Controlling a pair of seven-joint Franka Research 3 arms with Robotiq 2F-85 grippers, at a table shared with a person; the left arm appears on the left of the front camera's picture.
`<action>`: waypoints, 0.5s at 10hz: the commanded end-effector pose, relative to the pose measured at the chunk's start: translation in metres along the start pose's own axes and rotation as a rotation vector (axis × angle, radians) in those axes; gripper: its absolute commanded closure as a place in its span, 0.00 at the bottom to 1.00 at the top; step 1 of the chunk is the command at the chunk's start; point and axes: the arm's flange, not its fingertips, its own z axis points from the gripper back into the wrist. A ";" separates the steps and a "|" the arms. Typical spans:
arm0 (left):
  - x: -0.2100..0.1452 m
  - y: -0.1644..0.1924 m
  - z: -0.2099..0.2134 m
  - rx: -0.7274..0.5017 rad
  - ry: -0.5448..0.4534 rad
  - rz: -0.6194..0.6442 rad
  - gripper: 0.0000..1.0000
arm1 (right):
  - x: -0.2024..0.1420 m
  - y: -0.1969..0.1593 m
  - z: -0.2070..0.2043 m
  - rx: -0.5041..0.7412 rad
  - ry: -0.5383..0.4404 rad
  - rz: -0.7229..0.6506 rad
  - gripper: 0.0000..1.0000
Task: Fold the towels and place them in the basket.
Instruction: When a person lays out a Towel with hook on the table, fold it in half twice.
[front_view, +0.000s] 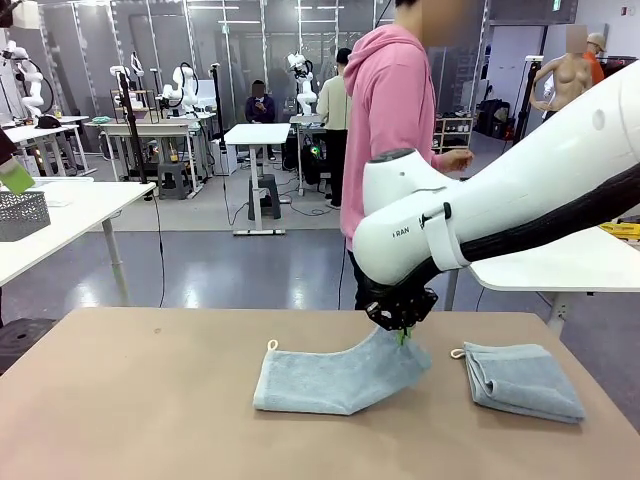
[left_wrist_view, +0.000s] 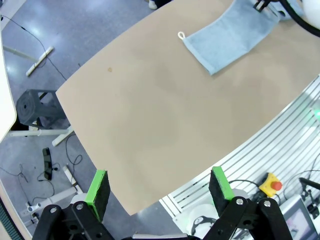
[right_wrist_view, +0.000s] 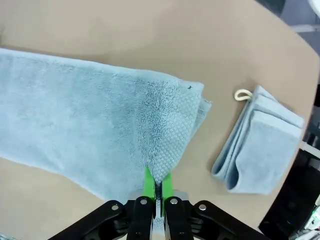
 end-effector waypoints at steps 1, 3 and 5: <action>-0.001 0.001 -0.001 0.001 -0.009 -0.008 0.00 | 0.001 0.031 0.015 0.001 -0.001 0.005 1.00; -0.001 0.001 -0.001 0.001 -0.009 -0.008 0.00 | 0.007 0.064 0.023 0.046 0.004 0.025 1.00; -0.001 0.001 -0.001 0.001 -0.009 -0.008 0.00 | 0.020 0.100 0.022 0.089 0.019 -0.012 1.00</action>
